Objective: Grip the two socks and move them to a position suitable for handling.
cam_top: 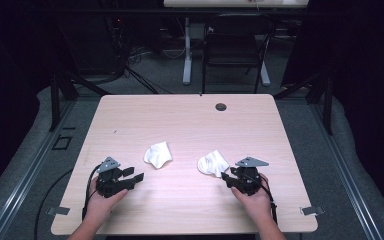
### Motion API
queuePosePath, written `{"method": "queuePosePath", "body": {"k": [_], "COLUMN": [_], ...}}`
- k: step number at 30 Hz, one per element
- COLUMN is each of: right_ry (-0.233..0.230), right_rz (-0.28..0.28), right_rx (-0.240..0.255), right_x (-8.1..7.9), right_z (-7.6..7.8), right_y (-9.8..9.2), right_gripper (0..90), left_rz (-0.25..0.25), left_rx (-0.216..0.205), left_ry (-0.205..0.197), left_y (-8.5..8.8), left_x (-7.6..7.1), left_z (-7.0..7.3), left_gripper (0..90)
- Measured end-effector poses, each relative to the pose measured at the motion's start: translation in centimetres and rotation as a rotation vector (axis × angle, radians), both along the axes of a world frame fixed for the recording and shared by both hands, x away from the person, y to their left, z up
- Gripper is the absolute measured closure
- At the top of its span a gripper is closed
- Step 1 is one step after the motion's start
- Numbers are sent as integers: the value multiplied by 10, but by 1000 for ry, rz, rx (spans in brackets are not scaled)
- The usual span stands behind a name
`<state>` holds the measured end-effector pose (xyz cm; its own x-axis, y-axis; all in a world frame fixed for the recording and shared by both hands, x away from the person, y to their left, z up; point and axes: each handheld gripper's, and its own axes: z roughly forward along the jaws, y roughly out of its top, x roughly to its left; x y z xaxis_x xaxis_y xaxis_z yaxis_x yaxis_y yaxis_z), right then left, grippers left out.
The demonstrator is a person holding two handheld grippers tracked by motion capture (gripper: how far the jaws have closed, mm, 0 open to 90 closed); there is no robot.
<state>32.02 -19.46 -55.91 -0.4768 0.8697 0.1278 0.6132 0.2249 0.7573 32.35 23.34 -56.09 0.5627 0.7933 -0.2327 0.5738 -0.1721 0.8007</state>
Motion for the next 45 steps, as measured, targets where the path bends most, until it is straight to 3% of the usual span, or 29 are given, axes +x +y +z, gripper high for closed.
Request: {"method": "queuePosePath", "body": {"k": [11, 12, 17, 18, 22, 25, 28, 34, 45], "right_ry": [-26, -6, -4, 13, 14, 17, 23, 48, 54], "right_rz": [3, 6, 18, 13, 12, 38, 44, 58, 40], "right_rx": [-45, -57, -52, -50, -39, -74, -74, -76, -116], "right_x": [0, 0, 1, 4, 8, 18, 26, 40, 54], "right_z": [0, 3, 15, 18, 20, 21, 22, 17, 2], "right_y": [2, 2, 3, 5, 10, 20, 26, 38, 47], "right_gripper": [533, 534, 571, 572, 570, 582, 614, 661, 649], "left_rz": [-22, -24, -23, -21, -23, -30, -33, -37, -44], "left_rx": [12, 16, 16, 15, 19, 24, 24, 23, 26], "left_ry": [1, -1, -2, -3, -5, -2, -1, -4, -10], "left_y": [-4, -4, -3, -3, -4, -4, -5, -6, -8], "left_x": [-1, -1, -1, 0, -1, -1, -1, -1, -2], "left_z": [0, 0, 0, 0, -1, 0, -1, -1, -1], "left_gripper": [458, 459, 458, 458, 458, 456, 456, 454, 453]}}
